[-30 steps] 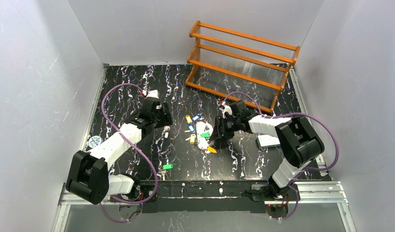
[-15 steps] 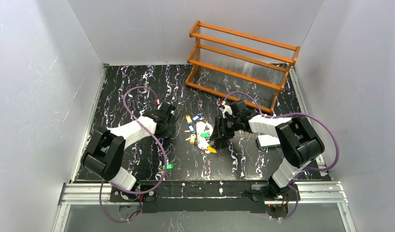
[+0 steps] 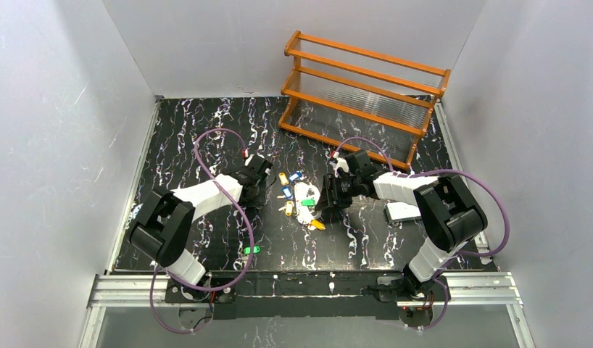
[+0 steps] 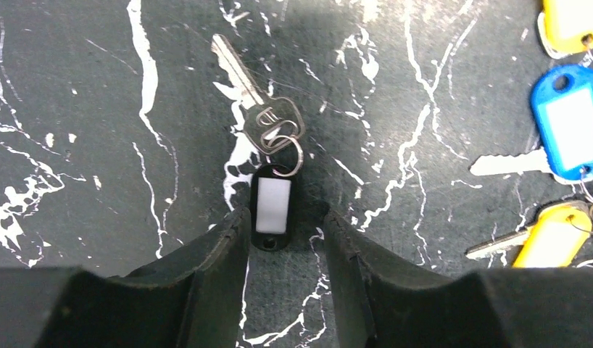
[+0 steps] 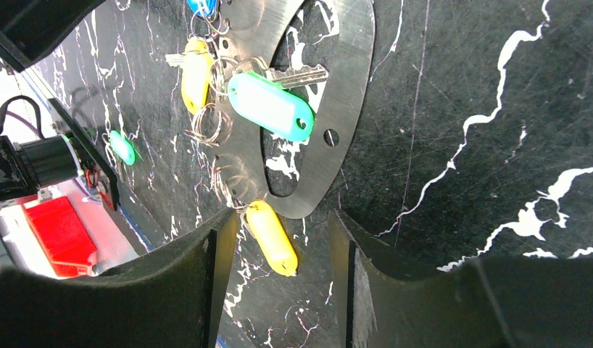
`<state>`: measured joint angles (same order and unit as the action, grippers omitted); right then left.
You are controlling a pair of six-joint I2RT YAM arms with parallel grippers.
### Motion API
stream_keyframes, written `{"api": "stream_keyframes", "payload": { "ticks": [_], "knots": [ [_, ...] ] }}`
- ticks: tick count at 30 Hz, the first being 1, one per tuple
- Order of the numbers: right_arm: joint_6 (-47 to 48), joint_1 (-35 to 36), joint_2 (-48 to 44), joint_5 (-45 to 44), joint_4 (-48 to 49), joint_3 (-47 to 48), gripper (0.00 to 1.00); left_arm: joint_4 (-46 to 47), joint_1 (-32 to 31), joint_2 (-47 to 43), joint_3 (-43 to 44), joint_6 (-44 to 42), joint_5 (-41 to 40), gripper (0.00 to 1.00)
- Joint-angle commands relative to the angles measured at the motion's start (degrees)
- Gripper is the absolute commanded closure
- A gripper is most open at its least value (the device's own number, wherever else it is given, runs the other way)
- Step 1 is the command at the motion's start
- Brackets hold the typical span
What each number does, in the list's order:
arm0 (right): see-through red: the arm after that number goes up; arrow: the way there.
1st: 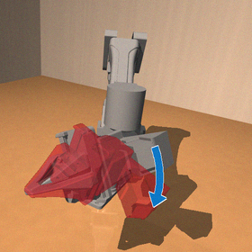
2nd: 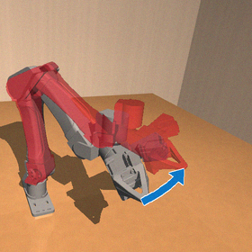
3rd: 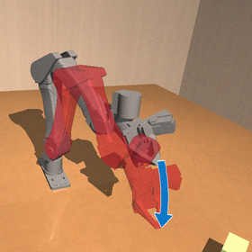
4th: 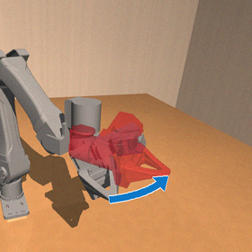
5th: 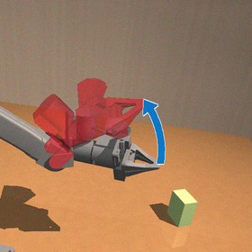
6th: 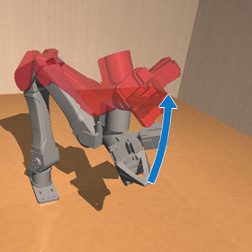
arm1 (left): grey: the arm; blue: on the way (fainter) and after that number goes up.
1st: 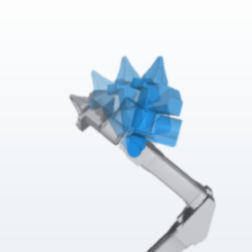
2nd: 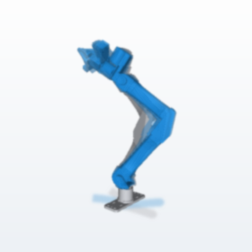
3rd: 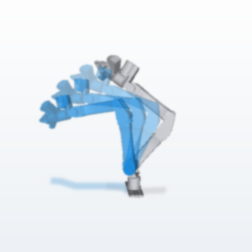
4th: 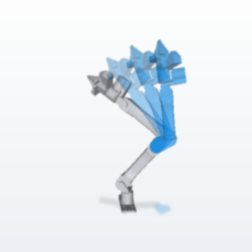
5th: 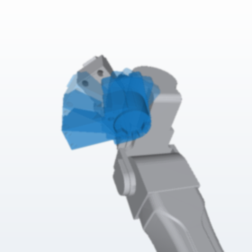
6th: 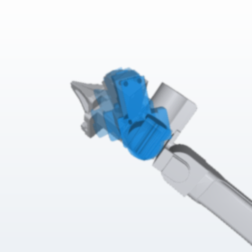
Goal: Put the keys on the keyring
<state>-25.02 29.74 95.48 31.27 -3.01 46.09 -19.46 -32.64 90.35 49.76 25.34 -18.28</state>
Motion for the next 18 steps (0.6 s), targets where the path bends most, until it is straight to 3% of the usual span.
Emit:
{"api": "stream_keyframes", "payload": {
  "ticks": [1, 7, 11, 13, 18],
  "knots": [
    [0.94, 0.21, -2.21, -0.22, -0.21, 1.99, 0.42, -1.71, -2.46, -0.52, -0.75, 0.71, -0.33, 0.63],
    [1.02, 0.23, -2.74, -0.50, -0.52, 2.17, 0.42, -1.97, -6.78, -2.44, -2.19, 2.90, 1.94, 0.79],
    [1.32, 0.23, -2.93, -0.91, -1.12, 2.62, 0.42, -2.69, -9.10, -5.36, -3.42, 5.05, 2.45, 0.81],
    [1.60, 0.23, -2.99, -1.17, -1.34, 2.89, 0.42, -2.52, -9.27, -7.43, -4.14, 6.08, 3.42, 0.76],
    [2.19, 0.22, -3.01, -1.92, -1.96, 3.59, 0.42, -3.80, -9.16, -11.05, -1.75, 5.90, 2.33, 0.52]
  ]
}}
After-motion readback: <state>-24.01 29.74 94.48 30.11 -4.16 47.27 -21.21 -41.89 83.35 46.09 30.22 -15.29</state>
